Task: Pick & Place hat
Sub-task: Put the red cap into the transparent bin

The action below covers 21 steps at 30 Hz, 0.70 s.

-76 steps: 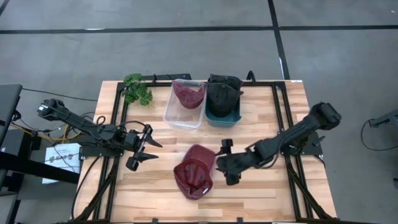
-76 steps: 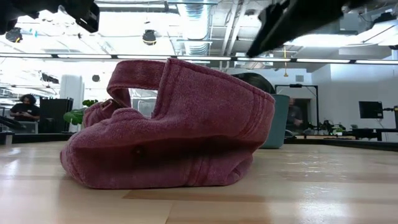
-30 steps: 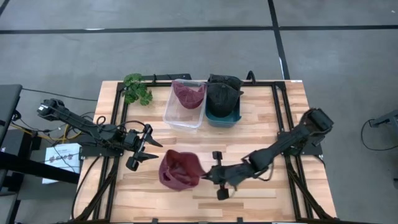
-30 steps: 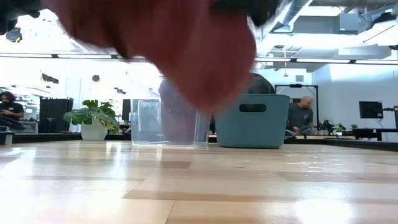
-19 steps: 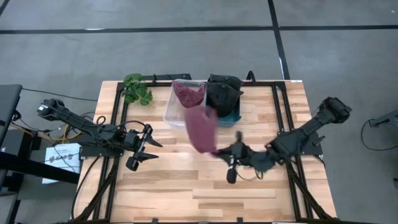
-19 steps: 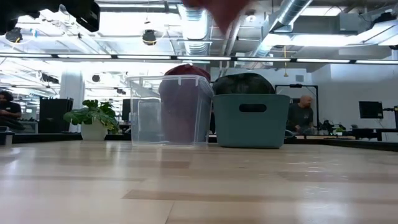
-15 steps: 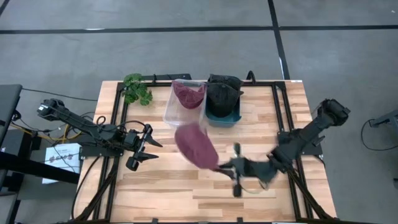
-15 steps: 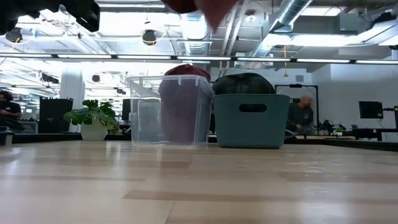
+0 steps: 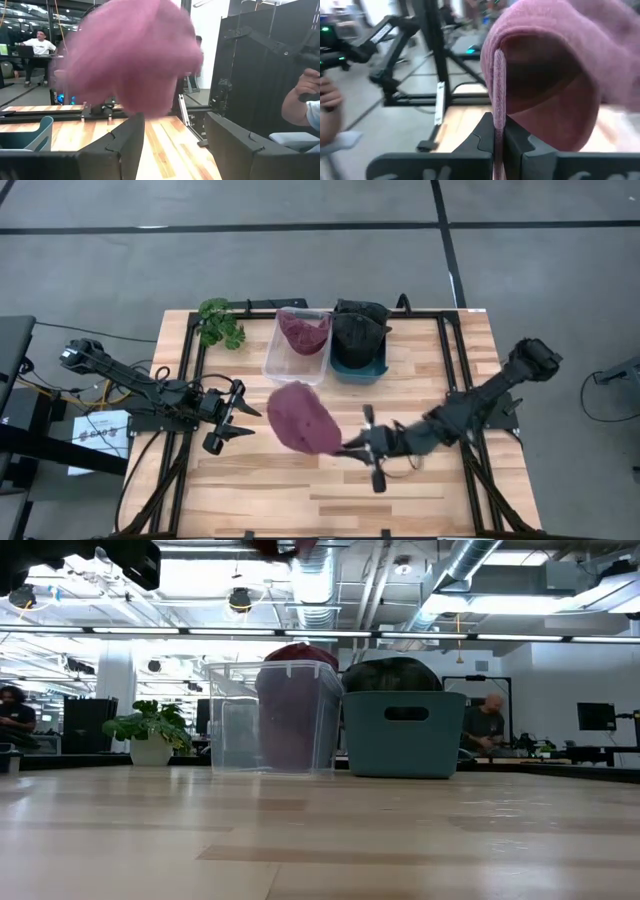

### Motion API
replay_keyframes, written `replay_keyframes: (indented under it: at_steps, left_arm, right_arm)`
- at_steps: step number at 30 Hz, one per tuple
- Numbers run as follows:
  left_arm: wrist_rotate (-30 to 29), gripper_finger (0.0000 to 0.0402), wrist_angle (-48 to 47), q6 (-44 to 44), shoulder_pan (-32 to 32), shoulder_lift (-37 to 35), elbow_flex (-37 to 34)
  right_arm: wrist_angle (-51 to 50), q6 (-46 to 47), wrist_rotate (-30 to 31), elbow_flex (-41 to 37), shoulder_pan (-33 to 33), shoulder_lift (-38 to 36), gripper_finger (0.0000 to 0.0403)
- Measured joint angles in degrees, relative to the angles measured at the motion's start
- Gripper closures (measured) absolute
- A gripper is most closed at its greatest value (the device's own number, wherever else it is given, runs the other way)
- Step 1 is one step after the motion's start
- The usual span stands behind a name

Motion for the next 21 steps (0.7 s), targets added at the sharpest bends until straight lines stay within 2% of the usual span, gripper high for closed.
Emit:
replay_keyframes:
  at_steps: [2, 8, 12, 14, 18, 21]
  left_arm:
    - [0.02, 0.0197, 0.00, 0.00, 0.00, 0.00, 0.00]
    - [0.02, 0.0197, 0.00, 0.03, 0.02, 0.00, 0.00]
    - [0.02, 0.0197, 0.08, 0.17, 0.02, 0.00, 0.00]
    - [0.13, 0.0197, 0.49, -0.46, 0.02, 0.51, 0.00]
    - [2.39, 0.0197, 3.73, -0.83, 0.05, 3.54, -0.03]
    - [2.97, 0.0197, 7.66, -0.76, 0.09, 6.72, -0.02]
  right_arm:
    - [-0.25, 1.44, -5.45, -0.04, -1.00, 0.78, 0.0402]
    - [-2.81, 5.03, -11.92, -0.06, -1.54, 3.43, 0.0402]
    - [-1.60, 5.22, -13.23, 0.00, -2.94, 5.16, 0.0401]
    - [-0.93, 5.16, -15.92, -0.09, -3.17, 5.95, 0.0401]
    - [3.37, 4.53, -23.52, -0.03, -5.00, 7.79, 0.0402]
    - [6.29, 4.17, -26.68, -0.02, -6.64, 8.97, 0.0402]
